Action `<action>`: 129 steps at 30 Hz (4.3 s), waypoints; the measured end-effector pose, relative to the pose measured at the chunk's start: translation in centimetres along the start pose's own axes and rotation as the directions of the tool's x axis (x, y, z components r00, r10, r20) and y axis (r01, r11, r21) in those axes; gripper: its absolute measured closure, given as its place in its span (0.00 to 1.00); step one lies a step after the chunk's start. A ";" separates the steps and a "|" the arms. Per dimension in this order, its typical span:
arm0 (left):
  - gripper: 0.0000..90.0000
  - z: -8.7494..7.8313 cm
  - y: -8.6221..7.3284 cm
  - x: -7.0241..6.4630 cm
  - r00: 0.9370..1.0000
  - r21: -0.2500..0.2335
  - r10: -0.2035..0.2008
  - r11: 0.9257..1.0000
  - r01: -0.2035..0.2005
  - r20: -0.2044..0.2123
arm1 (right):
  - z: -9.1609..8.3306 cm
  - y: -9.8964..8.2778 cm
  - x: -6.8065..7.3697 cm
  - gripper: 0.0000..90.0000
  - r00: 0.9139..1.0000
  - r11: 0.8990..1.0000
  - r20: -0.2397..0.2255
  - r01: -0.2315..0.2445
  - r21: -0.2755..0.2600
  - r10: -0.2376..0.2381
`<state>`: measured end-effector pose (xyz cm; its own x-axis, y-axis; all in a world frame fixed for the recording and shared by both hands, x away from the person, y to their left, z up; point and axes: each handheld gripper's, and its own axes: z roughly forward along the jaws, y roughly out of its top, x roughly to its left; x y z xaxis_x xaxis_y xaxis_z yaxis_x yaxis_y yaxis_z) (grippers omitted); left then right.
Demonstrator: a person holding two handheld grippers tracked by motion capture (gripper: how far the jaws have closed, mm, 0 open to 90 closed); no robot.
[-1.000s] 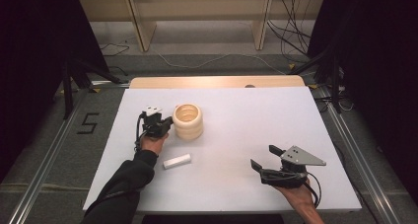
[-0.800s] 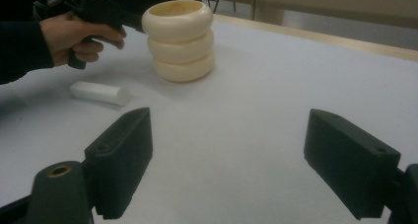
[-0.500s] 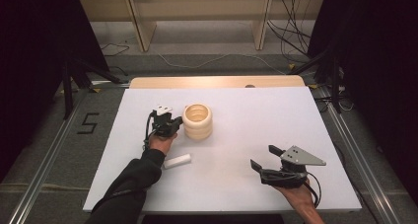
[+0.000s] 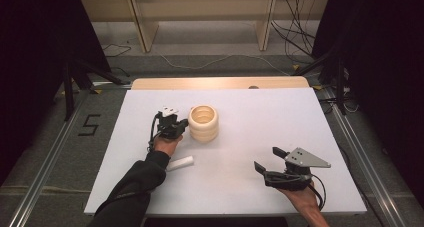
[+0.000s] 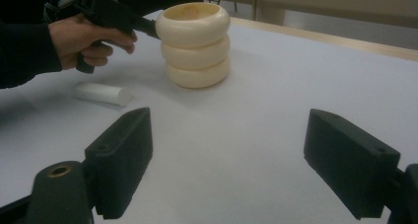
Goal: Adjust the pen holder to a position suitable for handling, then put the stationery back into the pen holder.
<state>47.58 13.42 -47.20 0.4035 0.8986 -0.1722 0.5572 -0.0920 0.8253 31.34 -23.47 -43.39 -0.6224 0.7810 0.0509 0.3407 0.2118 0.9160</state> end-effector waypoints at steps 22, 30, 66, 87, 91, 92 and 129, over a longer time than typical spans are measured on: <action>0.66 -2.0 0.7 1.7 0.998 0.035 -0.067 0.997 0.067 -0.008 | 0.0 0.0 0.0 0.22 1.000 1.000 0.000 -0.002 -0.005 0.002; 0.44 -2.9 1.0 1.9 0.997 0.052 -0.074 0.996 0.074 0.000 | 0.1 0.0 -0.1 0.22 1.000 1.000 -0.005 -0.004 -0.006 0.004; 0.20 -8.9 1.8 0.2 0.983 0.104 0.115 0.986 -0.130 0.141 | -0.1 0.0 0.0 0.22 1.000 1.000 -0.008 -0.006 -0.011 0.006; 0.19 -9.2 0.3 -2.7 0.942 0.212 0.255 0.930 -0.301 0.220 | -0.4 -0.1 -0.2 0.22 1.000 1.000 0.003 -0.010 -0.015 0.010; 0.19 -9.1 0.2 -3.2 0.931 0.238 0.284 0.911 -0.337 0.231 | -0.4 -0.1 -0.1 0.22 1.000 1.000 0.002 -0.009 -0.011 0.009; 0.19 -9.0 0.2 -3.3 0.927 0.244 0.290 0.906 -0.345 0.236 | -0.4 -0.1 -0.1 0.22 1.000 1.000 0.002 -0.010 -0.013 0.010; 0.38 -4.5 -2.3 -4.1 0.838 0.549 0.454 0.635 -0.543 0.303 | -0.4 -0.1 0.1 0.22 1.000 1.000 0.001 0.002 -0.009 -0.002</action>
<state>41.33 11.85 -45.96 0.8110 0.5811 0.0679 0.5334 -0.7821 0.3221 30.96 -23.63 -43.30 -0.6226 0.7810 0.0491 0.3330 0.2077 0.9197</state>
